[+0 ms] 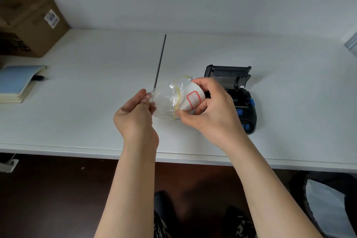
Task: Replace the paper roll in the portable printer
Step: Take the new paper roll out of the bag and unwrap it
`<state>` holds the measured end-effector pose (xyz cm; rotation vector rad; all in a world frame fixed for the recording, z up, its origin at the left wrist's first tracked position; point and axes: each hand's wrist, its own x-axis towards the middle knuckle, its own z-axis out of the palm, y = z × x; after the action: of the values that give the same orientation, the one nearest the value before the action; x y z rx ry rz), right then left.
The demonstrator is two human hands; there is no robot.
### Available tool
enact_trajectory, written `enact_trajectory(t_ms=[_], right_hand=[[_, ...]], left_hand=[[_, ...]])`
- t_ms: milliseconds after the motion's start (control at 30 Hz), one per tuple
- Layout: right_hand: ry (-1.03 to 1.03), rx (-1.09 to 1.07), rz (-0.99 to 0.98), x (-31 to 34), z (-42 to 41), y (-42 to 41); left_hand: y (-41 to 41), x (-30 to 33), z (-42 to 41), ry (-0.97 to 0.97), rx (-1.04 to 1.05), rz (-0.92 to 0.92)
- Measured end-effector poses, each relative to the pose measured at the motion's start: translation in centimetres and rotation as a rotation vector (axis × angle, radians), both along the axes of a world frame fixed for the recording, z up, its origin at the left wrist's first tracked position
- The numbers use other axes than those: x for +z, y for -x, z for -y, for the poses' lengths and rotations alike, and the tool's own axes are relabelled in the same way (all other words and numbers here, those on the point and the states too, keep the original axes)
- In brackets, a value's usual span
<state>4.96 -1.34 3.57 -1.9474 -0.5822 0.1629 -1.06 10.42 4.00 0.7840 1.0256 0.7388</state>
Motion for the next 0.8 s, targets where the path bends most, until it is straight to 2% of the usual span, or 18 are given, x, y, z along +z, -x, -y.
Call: enact_trajectory(t_ms=[233, 400, 633, 733, 767, 800], right_hand=[[-0.058, -0.012, -0.053, 0.6, 0.5, -0.3], [-0.284, -0.103, -0.289, 1.4, 1.3, -0.9], [-0.289, -0.214, -0.281, 1.5, 2.4, -1.9], [-0.279, -0.201, -0.289, 1.6, 2.4, -1.8], [-0.279, -0.196, -0.292, 1.7, 2.5, -1.8], [-0.281, -0.19, -0.299, 1.9, 2.5, -1.7]], left_hand=[[-0.1, -0.3, 0.0, 0.013, 0.048, 0.019], [0.1, -0.7, -0.7, -0.004, 0.087, 0.003], [-0.3, -1.5, -0.4, -0.038, -0.244, -0.276], [-0.4, -1.0, 0.0, -0.204, -0.136, -0.518], [-0.3, -0.6, 0.2, -0.279, -0.057, -0.502], [-0.2, -0.1, 0.3, -0.352, 0.008, -0.407]])
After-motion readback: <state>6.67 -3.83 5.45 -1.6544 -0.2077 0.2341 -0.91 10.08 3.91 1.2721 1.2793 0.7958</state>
